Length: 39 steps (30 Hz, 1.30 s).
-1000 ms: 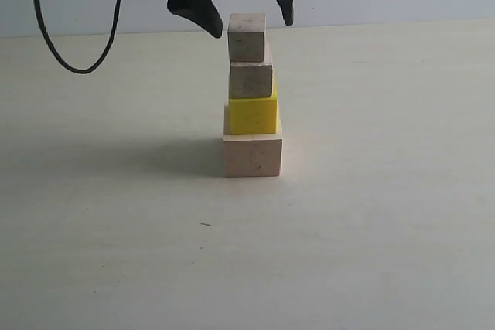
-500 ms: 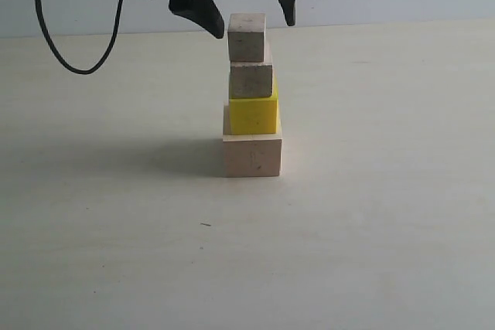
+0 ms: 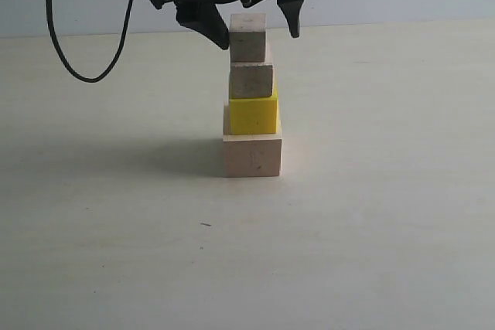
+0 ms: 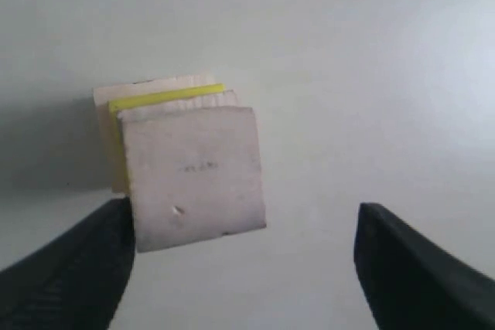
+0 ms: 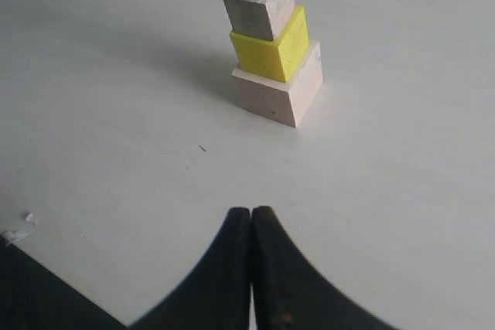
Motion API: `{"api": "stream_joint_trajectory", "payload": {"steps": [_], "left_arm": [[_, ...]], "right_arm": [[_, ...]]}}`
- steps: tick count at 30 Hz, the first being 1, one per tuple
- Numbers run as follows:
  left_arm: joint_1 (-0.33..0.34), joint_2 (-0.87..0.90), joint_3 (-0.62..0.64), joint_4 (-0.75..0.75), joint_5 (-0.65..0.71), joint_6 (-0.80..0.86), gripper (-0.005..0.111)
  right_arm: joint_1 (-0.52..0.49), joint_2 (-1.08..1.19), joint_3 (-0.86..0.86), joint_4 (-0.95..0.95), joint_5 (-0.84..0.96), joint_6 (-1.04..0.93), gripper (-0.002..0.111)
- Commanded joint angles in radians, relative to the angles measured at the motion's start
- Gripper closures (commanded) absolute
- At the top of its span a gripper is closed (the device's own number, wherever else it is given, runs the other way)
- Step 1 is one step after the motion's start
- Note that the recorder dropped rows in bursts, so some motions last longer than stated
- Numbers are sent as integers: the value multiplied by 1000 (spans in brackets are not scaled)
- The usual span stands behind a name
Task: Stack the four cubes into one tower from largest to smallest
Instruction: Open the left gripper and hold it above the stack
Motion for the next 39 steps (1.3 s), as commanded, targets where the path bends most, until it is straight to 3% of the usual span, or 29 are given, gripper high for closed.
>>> {"api": "stream_joint_trajectory", "payload": {"steps": [1,39], "left_arm": [[-5,-3,5,-12,-4,15,31],[-5,-3,5,-35,-4,24,31]], "right_arm": [[-1,-8,3,3,0,-9,108],[-1,-8,3,3,0,-9,108]]}}
